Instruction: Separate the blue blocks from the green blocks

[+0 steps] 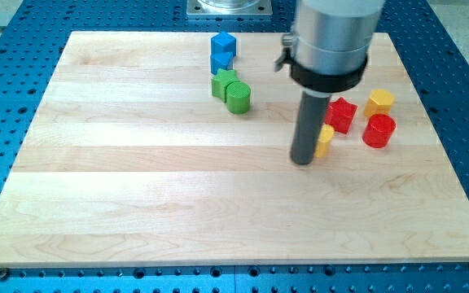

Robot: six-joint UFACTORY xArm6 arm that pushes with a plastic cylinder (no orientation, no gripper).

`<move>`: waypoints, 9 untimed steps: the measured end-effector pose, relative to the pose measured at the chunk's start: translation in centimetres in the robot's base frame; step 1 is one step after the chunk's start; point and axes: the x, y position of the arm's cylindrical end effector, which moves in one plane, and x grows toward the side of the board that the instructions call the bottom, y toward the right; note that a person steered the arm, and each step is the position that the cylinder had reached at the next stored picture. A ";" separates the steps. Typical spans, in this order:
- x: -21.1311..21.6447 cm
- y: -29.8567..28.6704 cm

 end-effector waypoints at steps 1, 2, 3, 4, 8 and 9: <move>-1.2 2.8; -1.0 1.5; 0.5 -8.6; -1.8 -19.2; -27.0 -18.8; -28.4 -16.2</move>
